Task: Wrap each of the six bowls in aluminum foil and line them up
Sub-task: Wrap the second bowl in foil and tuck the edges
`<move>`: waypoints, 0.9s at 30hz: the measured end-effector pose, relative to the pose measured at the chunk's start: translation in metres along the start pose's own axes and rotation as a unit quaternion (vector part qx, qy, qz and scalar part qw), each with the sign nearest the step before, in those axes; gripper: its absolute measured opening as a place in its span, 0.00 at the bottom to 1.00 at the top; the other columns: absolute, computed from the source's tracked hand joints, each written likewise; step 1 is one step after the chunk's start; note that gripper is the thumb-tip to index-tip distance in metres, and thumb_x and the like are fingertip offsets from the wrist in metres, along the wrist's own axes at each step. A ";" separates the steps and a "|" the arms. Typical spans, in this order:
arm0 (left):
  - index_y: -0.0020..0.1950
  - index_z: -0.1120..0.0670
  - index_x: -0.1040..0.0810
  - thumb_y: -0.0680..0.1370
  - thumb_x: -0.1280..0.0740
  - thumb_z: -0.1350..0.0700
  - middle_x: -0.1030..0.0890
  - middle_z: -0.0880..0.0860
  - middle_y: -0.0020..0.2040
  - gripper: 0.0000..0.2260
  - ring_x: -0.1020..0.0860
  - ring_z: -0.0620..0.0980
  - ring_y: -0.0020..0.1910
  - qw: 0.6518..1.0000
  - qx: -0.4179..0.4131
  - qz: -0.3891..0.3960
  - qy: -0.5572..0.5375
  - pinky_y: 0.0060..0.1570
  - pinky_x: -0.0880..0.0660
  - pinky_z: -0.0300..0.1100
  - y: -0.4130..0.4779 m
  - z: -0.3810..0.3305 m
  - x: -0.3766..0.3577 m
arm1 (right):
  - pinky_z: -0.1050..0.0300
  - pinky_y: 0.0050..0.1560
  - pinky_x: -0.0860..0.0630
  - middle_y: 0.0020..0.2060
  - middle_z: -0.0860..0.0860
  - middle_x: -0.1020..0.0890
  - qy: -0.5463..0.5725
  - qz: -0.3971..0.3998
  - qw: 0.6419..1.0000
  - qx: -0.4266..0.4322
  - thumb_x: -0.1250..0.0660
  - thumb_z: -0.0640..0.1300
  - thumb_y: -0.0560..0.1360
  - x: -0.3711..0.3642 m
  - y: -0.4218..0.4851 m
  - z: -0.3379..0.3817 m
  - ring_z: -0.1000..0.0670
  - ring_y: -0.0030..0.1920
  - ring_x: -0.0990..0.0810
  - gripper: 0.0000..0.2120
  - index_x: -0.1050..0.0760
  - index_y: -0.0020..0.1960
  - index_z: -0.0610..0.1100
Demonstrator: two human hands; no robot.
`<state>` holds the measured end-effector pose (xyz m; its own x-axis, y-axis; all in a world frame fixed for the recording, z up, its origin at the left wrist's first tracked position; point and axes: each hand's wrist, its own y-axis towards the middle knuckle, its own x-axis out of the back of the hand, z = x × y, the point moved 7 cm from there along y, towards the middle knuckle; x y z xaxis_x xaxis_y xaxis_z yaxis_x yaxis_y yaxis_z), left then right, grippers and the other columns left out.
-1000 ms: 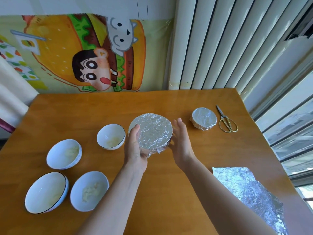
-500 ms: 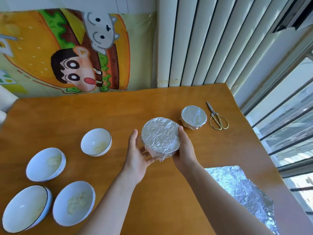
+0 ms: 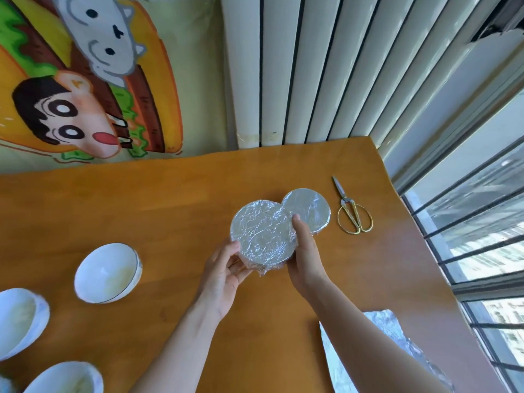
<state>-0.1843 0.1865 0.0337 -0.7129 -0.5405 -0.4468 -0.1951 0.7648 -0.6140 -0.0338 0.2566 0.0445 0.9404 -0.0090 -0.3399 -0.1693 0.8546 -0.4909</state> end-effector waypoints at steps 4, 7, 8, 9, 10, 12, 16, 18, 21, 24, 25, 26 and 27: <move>0.59 0.55 0.23 0.64 0.26 0.53 0.20 0.58 0.57 0.24 0.20 0.53 0.52 0.999 -0.014 -0.039 -0.006 0.47 0.18 0.46 0.026 0.013 0.009 | 0.51 0.53 0.21 0.55 0.45 0.17 -0.034 -0.084 0.996 0.006 0.37 0.51 0.80 0.040 0.016 0.002 0.46 0.56 0.18 0.13 0.25 0.59 0.44; 0.60 0.55 0.25 0.67 0.29 0.54 0.21 0.58 0.59 0.21 0.21 0.53 0.54 0.997 -0.013 -0.069 -0.039 0.51 0.20 0.48 0.040 0.025 0.016 | 0.51 0.49 0.22 0.47 0.42 0.20 -0.029 -0.162 0.986 -0.019 0.37 0.46 0.80 0.080 0.021 -0.005 0.46 0.45 0.18 0.06 0.26 0.52 0.43; 0.59 0.55 0.25 0.69 0.30 0.54 0.21 0.58 0.58 0.19 0.20 0.52 0.54 0.996 -0.018 -0.076 -0.042 0.51 0.20 0.48 0.043 0.026 0.017 | 0.51 0.48 0.22 0.47 0.42 0.21 -0.025 -0.173 0.984 -0.033 0.37 0.46 0.80 0.086 0.023 -0.009 0.47 0.44 0.18 0.07 0.27 0.53 0.42; 0.58 0.55 0.26 0.72 0.30 0.55 0.21 0.57 0.57 0.15 0.20 0.51 0.52 0.995 -0.024 -0.085 -0.040 0.50 0.20 0.47 0.047 0.028 0.017 | 0.50 0.49 0.21 0.47 0.42 0.21 -0.019 -0.180 0.982 -0.052 0.37 0.46 0.80 0.092 0.025 -0.013 0.47 0.44 0.18 0.09 0.28 0.56 0.42; 0.56 0.54 0.26 0.76 0.32 0.57 0.21 0.56 0.56 0.09 0.20 0.51 0.52 0.994 -0.030 -0.096 -0.036 0.50 0.21 0.46 0.050 0.028 0.016 | 0.49 0.51 0.21 0.49 0.42 0.22 -0.003 -0.184 0.980 -0.073 0.37 0.46 0.80 0.096 0.028 -0.017 0.46 0.46 0.18 0.11 0.30 0.59 0.41; 0.54 0.53 0.26 0.79 0.36 0.60 0.21 0.56 0.55 0.05 0.21 0.51 0.53 0.993 -0.040 -0.111 -0.027 0.51 0.22 0.47 0.057 0.028 0.015 | 0.46 0.55 0.21 0.52 0.41 0.22 0.040 -0.186 0.975 -0.112 0.37 0.45 0.80 0.095 0.034 -0.022 0.43 0.50 0.18 0.14 0.31 0.63 0.41; 0.64 0.55 0.27 0.79 0.36 0.61 0.20 0.55 0.56 0.13 0.19 0.49 0.51 0.991 -0.055 -0.125 -0.015 0.52 0.22 0.47 0.071 0.023 0.010 | 0.44 0.57 0.21 0.58 0.42 0.22 0.093 -0.169 0.970 -0.145 0.36 0.45 0.79 0.089 0.046 -0.028 0.43 0.53 0.18 0.18 0.32 0.67 0.41; 0.69 0.56 0.28 0.79 0.35 0.61 0.20 0.56 0.57 0.18 0.18 0.50 0.51 0.989 -0.051 -0.140 -0.018 0.54 0.21 0.48 0.077 0.023 0.010 | 0.44 0.58 0.22 0.57 0.42 0.21 0.096 -0.158 0.971 -0.150 0.36 0.45 0.79 0.086 0.051 -0.030 0.44 0.54 0.18 0.16 0.30 0.65 0.42; 0.67 0.55 0.28 0.78 0.34 0.61 0.21 0.57 0.59 0.17 0.19 0.51 0.52 0.985 -0.041 -0.165 -0.034 0.51 0.21 0.47 0.083 0.023 0.011 | 0.44 0.58 0.22 0.50 0.43 0.20 0.107 -0.153 0.970 -0.156 0.38 0.44 0.80 0.085 0.055 -0.033 0.44 0.52 0.18 0.10 0.27 0.59 0.41; 0.66 0.54 0.28 0.74 0.29 0.58 0.20 0.58 0.59 0.21 0.18 0.52 0.52 0.984 -0.034 -0.169 -0.040 0.51 0.21 0.47 0.088 0.024 0.011 | 0.43 0.55 0.21 0.49 0.40 0.19 0.112 -0.144 0.963 -0.200 0.42 0.42 0.80 0.080 0.051 -0.047 0.42 0.49 0.18 0.07 0.29 0.55 0.39; 0.68 0.55 0.29 0.71 0.28 0.57 0.20 0.58 0.60 0.26 0.18 0.52 0.53 0.985 -0.032 -0.166 -0.036 0.53 0.21 0.48 0.089 0.025 0.012 | 0.43 0.54 0.21 0.52 0.38 0.19 0.108 -0.127 0.961 -0.220 0.43 0.41 0.80 0.074 0.048 -0.054 0.41 0.50 0.18 0.08 0.29 0.54 0.39; 0.71 0.56 0.30 0.67 0.28 0.55 0.20 0.58 0.61 0.32 0.18 0.52 0.53 0.986 -0.027 -0.164 -0.029 0.53 0.20 0.48 0.090 0.026 0.013 | 0.44 0.53 0.21 0.55 0.37 0.19 0.105 -0.105 0.960 -0.237 0.44 0.41 0.80 0.065 0.045 -0.061 0.40 0.51 0.18 0.08 0.28 0.55 0.39; 0.73 0.56 0.32 0.65 0.28 0.55 0.20 0.58 0.62 0.37 0.18 0.52 0.54 0.986 -0.023 -0.162 -0.020 0.53 0.21 0.46 0.090 0.026 0.013 | 0.44 0.53 0.21 0.58 0.37 0.20 0.105 -0.085 0.959 -0.248 0.43 0.41 0.80 0.056 0.043 -0.066 0.40 0.53 0.18 0.09 0.28 0.57 0.40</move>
<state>-0.1940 0.2394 -0.0446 -0.5818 -0.7714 -0.2577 -0.4389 0.5646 -0.6990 -0.0076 0.2583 -0.0483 0.8953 -0.2762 -0.3496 -0.1865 0.4803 -0.8570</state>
